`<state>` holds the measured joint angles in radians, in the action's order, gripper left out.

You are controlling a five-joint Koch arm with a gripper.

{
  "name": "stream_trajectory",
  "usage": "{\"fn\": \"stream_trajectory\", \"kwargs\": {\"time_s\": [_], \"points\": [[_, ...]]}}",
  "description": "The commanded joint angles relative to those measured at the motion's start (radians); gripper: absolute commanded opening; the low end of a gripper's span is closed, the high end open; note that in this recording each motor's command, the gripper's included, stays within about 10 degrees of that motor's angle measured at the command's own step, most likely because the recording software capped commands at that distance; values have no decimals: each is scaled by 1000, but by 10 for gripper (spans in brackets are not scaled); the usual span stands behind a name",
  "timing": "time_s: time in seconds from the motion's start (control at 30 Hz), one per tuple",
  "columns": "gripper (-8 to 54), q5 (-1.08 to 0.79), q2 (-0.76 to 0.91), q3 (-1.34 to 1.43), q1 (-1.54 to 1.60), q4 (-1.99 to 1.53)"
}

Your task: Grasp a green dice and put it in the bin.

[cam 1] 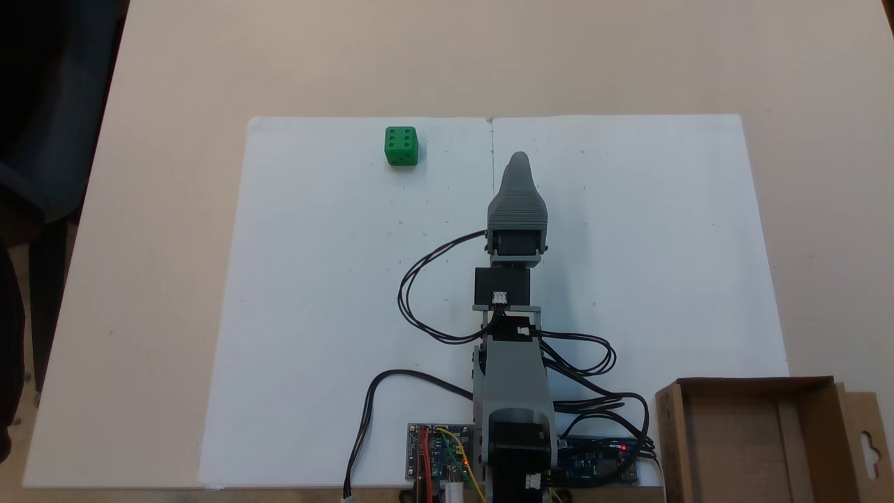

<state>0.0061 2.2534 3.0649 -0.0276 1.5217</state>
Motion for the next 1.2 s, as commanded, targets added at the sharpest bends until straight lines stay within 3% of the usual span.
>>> {"fn": "stream_trajectory", "kwargs": {"time_s": [0.0,0.13,0.8,1.17], "points": [[438,-63,110,64,-18,-175],[438,-63,110,64,-18,-379],[428,-67,110,48,-12,-407],[428,-66,109,-436,-43,-1123]]}}
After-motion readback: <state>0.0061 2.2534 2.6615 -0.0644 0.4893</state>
